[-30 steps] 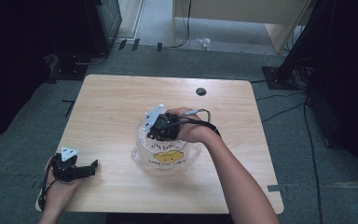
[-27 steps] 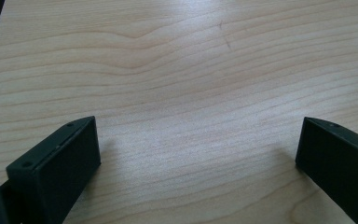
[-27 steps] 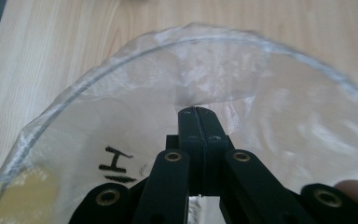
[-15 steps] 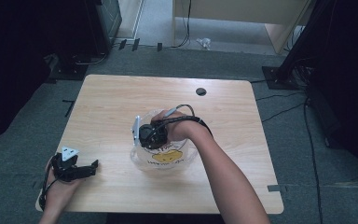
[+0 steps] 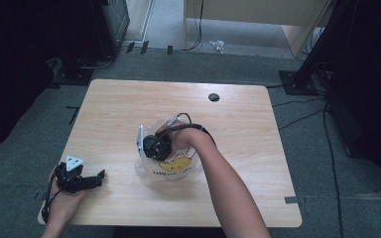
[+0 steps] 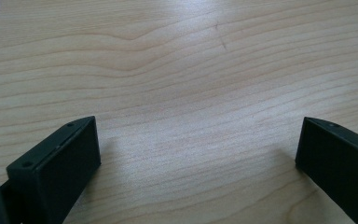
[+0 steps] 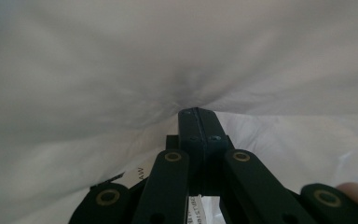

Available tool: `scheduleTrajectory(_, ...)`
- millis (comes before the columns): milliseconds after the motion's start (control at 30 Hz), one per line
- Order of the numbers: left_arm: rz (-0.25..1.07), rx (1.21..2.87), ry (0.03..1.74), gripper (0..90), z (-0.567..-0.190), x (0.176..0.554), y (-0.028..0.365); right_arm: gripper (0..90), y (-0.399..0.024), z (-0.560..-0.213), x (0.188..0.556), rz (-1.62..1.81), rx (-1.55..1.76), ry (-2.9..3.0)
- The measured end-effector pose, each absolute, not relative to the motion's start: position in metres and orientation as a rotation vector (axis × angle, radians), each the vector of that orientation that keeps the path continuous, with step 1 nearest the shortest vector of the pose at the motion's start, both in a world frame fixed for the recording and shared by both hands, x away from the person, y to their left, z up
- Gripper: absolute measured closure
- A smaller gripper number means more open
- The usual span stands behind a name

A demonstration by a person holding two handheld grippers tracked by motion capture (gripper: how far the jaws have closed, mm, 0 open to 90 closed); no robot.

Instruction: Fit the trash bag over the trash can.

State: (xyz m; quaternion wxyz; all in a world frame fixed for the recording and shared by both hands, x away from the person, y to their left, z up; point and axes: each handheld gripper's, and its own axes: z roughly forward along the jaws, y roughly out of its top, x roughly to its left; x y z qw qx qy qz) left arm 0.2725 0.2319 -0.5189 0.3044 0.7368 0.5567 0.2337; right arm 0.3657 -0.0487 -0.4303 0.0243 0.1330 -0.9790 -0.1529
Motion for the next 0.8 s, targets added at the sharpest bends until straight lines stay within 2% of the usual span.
scheduleTrajectory(200, 0.618, 1.952, 1.474, 0.0, -0.519, 0.272, 0.232, 88.5, -0.05, -0.448, 0.374, -0.483, 0.354, -2.954)
scheduleTrajectory(433, 0.618, 1.952, 1.474, 0.0, -0.519, 0.273, 0.232, 87.5, -0.05, -0.449, 0.377, -0.5, 0.375, -2.977)
scheduleTrajectory(800, 0.618, 1.951, 1.474, 0.0, -0.519, 0.273, 0.232, 87.7, -0.061, -0.403, 0.36, -0.517, 0.422, -3.041)
